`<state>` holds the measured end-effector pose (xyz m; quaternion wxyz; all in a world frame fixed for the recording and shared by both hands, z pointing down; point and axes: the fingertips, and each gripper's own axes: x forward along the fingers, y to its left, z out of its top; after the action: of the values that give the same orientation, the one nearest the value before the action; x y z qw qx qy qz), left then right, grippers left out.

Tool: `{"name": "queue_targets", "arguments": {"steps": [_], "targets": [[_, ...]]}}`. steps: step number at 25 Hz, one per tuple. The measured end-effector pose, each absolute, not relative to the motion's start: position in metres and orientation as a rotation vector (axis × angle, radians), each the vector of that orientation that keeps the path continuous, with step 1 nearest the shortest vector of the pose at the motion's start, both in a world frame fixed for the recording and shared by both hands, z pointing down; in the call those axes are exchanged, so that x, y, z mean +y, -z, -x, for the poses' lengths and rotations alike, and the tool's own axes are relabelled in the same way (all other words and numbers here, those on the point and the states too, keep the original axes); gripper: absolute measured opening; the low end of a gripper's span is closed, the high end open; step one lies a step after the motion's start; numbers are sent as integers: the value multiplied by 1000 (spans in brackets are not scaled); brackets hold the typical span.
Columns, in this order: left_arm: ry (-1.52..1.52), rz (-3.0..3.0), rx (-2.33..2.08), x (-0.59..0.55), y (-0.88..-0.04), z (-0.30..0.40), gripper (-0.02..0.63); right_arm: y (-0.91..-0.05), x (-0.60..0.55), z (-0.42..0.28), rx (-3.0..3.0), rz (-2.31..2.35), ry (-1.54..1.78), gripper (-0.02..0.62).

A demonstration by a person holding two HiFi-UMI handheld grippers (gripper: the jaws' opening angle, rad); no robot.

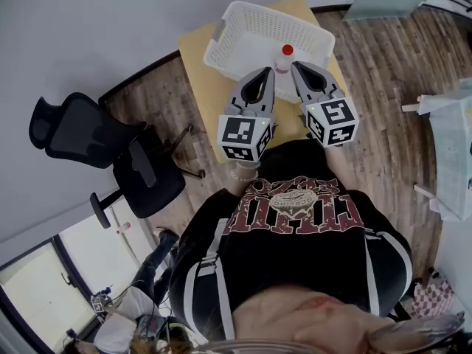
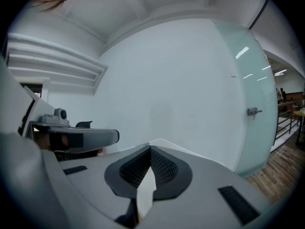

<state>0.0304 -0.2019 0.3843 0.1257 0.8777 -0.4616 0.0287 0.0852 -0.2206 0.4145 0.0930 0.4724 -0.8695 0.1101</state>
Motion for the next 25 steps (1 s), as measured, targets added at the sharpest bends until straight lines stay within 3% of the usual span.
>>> {"name": "queue_targets", "arguments": {"steps": [25], "targets": [[-86, -2521, -1360, -230, -393, 0, 46, -475, -276, -90, -2332, -1407, -332, 20]]}}
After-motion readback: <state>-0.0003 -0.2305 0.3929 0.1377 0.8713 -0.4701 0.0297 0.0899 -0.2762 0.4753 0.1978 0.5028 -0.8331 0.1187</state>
